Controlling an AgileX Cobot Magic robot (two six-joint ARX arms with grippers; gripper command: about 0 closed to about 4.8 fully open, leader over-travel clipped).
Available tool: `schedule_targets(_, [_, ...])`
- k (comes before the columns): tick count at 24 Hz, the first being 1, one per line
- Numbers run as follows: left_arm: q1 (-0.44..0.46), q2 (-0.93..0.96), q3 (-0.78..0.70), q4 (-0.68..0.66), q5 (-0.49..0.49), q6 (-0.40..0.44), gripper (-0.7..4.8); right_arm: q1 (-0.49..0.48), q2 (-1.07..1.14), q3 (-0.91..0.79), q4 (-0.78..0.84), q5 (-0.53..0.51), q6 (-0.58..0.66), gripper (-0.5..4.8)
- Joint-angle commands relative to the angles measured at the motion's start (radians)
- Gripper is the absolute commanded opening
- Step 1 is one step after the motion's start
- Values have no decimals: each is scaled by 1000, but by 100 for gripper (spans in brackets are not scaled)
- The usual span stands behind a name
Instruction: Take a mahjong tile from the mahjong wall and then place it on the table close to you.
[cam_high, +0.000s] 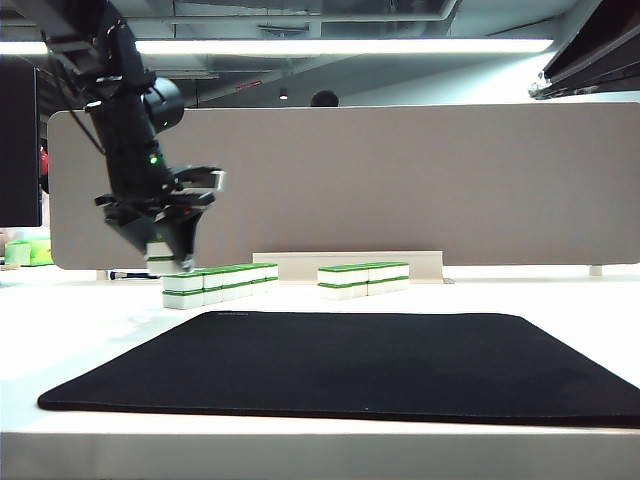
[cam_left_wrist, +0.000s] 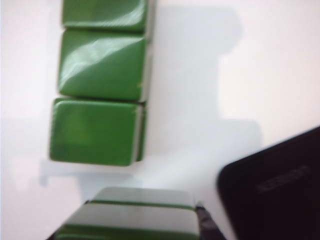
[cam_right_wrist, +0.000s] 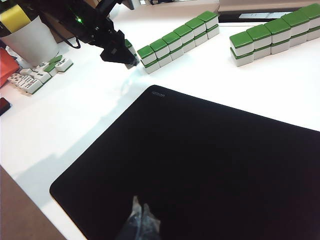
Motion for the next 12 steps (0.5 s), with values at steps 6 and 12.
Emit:
schedule_targets(6, [-140, -19, 3, -56, 52, 23, 232, 0, -3, 3, 10, -4, 0, -1])
schedule_targets(12, [-288, -19, 3, -58, 64, 134, 232, 0, -3, 3, 10, -84, 1, -1])
